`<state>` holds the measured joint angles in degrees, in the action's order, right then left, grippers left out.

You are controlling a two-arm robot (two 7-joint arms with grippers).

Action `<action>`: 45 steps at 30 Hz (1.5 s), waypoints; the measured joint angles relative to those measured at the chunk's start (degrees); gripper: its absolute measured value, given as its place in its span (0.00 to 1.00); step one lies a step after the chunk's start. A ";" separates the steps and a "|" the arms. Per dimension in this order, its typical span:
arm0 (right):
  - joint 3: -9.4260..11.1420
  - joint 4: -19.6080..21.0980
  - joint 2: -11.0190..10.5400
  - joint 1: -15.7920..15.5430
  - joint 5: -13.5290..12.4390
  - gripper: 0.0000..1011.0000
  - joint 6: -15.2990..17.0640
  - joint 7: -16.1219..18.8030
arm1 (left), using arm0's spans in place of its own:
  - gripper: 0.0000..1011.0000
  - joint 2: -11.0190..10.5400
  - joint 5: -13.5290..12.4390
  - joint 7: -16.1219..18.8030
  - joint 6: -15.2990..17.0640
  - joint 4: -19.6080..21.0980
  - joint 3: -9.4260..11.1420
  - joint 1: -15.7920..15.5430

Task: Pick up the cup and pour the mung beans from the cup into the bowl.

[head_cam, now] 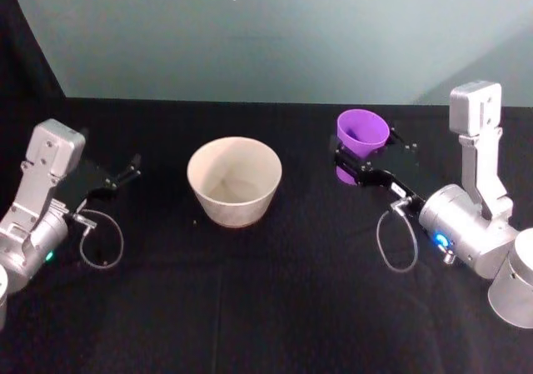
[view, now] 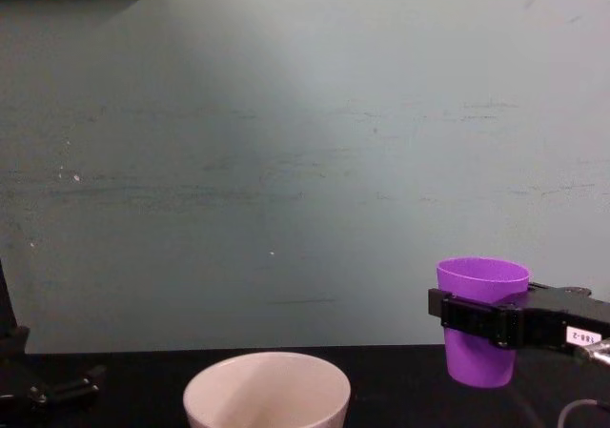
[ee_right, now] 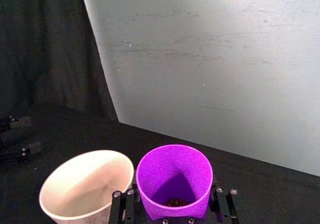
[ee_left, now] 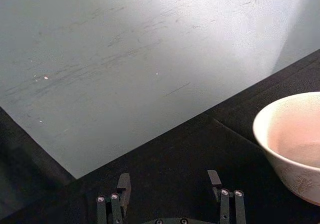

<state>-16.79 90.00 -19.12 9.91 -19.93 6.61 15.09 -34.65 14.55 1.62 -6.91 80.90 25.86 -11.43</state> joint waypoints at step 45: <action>0.00 0.00 0.00 0.00 0.00 0.72 0.01 0.00 | 0.99 0.00 0.00 0.00 0.00 0.00 0.00 0.00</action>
<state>-16.79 90.00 -19.12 9.91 -19.93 6.62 15.10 -34.65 14.55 1.62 -6.91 80.90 25.86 -11.43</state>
